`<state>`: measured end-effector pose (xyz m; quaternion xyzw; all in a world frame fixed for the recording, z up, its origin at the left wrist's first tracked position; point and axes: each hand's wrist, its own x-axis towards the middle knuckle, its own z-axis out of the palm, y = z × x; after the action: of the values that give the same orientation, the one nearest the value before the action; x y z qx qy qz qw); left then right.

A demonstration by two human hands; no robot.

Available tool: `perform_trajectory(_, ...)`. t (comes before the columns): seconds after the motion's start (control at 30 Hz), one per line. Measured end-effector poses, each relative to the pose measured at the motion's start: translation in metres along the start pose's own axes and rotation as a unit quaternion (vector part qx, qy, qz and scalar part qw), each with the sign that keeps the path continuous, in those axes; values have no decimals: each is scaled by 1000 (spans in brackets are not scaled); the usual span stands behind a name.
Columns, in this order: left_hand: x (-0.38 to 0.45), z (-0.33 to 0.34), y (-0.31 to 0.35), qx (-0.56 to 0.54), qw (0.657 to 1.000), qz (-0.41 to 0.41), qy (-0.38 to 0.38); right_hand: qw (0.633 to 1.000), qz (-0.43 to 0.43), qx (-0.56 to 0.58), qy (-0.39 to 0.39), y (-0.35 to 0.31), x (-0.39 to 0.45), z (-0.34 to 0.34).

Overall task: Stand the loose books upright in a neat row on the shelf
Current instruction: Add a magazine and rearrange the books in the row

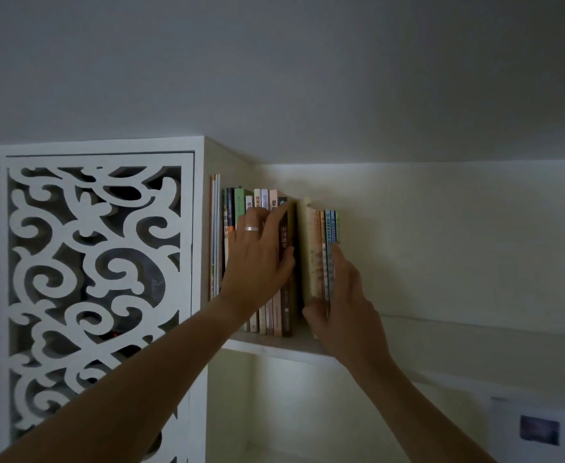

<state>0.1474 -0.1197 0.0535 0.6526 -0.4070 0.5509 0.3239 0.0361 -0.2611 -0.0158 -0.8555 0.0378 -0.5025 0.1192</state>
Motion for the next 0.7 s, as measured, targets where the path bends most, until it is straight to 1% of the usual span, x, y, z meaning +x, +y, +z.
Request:
perform_trajectory(0.07,2,-3,-3,-2,1000,6,-11,1000,20,-9,19,0,0,0)
perform_trajectory(0.2,22,-14,-4,-15,998,-14,-56,998,49,0,25,1,1,-2)
perform_trajectory(0.3,36,-22,4,12,997,-20,-73,999,42,-2,20,2,1,-3)
perform_trajectory(0.37,38,-24,12,4,997,-34,-66,1000,13,2,-2,4,1,-5)
perform_trajectory(0.47,35,-22,20,-42,997,-62,-31,999,-32,11,-42,5,3,-8)
perform_trajectory(0.57,28,-22,25,-142,986,-87,-4,998,-20,15,-49,5,7,-8)
perform_trajectory(0.63,20,-19,26,-187,977,-103,-4,998,-15,28,-45,4,7,-8)
perform_trajectory(0.7,11,-15,30,-172,974,-142,-28,999,-16,30,-39,5,8,-6)
